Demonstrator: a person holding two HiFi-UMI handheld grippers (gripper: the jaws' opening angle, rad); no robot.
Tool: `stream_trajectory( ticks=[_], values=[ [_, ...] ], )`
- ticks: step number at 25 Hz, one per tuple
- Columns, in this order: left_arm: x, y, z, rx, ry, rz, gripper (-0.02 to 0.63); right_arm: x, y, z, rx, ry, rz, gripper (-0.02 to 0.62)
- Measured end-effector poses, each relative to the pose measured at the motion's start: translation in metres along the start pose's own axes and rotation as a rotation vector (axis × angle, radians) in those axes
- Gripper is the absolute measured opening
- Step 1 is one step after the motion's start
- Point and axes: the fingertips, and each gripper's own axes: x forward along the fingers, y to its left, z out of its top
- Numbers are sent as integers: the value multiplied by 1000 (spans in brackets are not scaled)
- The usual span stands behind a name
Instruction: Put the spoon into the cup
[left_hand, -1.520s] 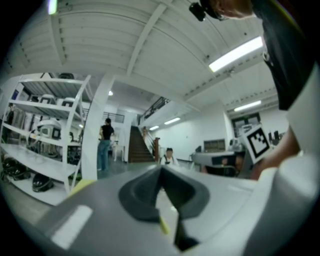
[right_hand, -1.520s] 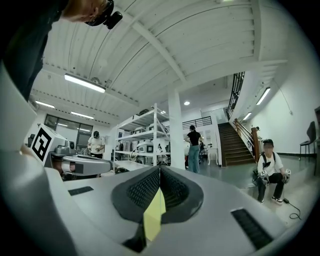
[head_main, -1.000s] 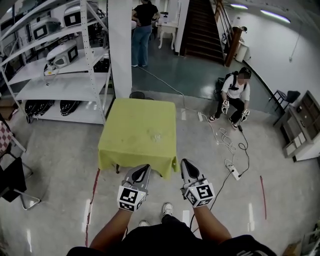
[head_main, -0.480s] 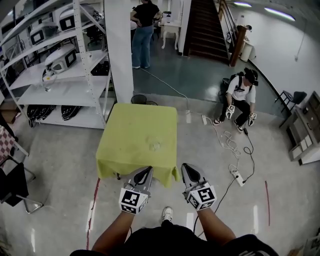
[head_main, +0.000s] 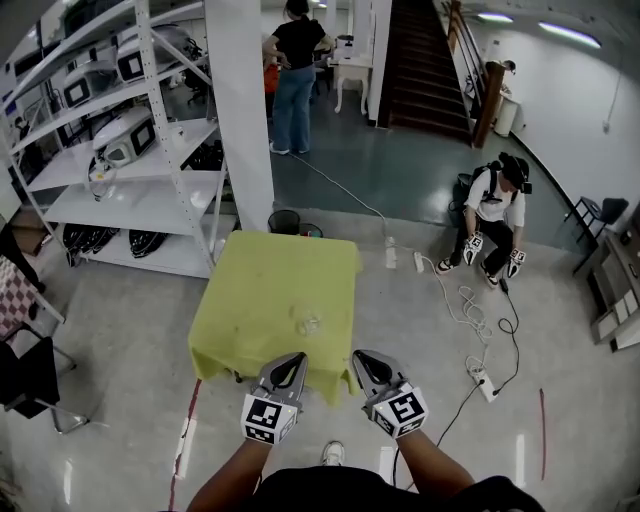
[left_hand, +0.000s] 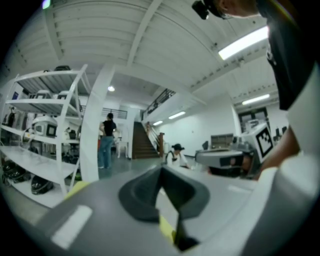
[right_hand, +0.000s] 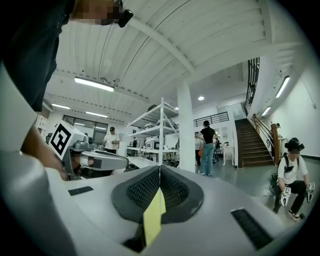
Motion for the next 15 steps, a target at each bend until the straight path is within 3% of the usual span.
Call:
stream_trajectory(
  ticks=[10, 15],
  values=[
    [33, 9, -5, -3, 10, 68, 5, 26, -27, -7, 4, -20, 5, 8],
    [45, 16, -2, 6, 15, 46, 5, 42, -43, -3, 15, -29, -11, 8]
  ],
)
